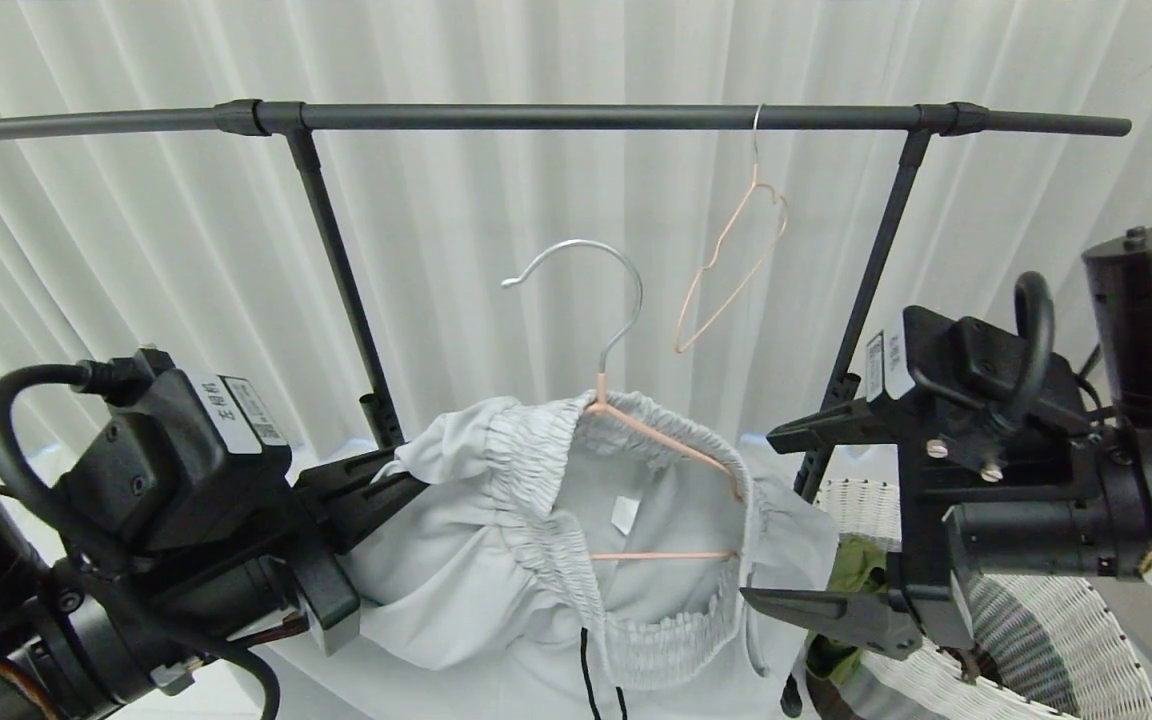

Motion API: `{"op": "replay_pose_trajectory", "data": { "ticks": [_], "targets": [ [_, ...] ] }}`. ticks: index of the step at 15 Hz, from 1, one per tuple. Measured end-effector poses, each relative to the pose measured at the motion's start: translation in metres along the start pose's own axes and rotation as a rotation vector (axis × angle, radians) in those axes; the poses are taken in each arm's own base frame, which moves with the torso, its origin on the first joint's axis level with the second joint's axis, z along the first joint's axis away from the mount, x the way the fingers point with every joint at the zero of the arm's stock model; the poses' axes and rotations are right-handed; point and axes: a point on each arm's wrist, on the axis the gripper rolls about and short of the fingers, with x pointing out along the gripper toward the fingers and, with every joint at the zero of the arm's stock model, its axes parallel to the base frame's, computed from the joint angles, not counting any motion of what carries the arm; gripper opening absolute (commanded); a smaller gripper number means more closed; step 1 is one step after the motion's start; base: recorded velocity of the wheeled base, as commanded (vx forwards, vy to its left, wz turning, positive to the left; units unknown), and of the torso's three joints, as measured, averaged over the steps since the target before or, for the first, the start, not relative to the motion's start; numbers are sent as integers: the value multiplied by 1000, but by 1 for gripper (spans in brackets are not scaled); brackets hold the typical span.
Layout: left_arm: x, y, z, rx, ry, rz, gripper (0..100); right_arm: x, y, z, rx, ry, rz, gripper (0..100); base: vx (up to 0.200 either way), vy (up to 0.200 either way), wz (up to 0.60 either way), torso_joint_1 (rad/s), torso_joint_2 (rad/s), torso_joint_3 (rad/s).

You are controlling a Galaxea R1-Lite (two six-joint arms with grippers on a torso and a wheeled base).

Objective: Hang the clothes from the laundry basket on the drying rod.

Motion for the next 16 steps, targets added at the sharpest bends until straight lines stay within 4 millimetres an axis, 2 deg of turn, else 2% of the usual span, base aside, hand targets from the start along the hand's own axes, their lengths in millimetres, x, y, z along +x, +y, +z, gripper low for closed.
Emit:
{"op": "replay_pose_trajectory", "data": {
  "ticks": [7,14,15,16],
  "targets": [
    [1,1,8,9,-47,5,0,38,-21,18,48,-15,18,100,0,0,0,0,0,0],
    [4,1,18,15,-84,-6,0,50,-26,15,79,6,19,100,0,0,0,0,0,0],
    [4,0,18,16,-87,-10,0,50,-26,15,79,6,19,0,0,0,0,0,0,0],
    [4,-1,19,17,-88,-11,0,50,-26,15,79,7,18,0,0,0,0,0,0,0]
  ]
}}
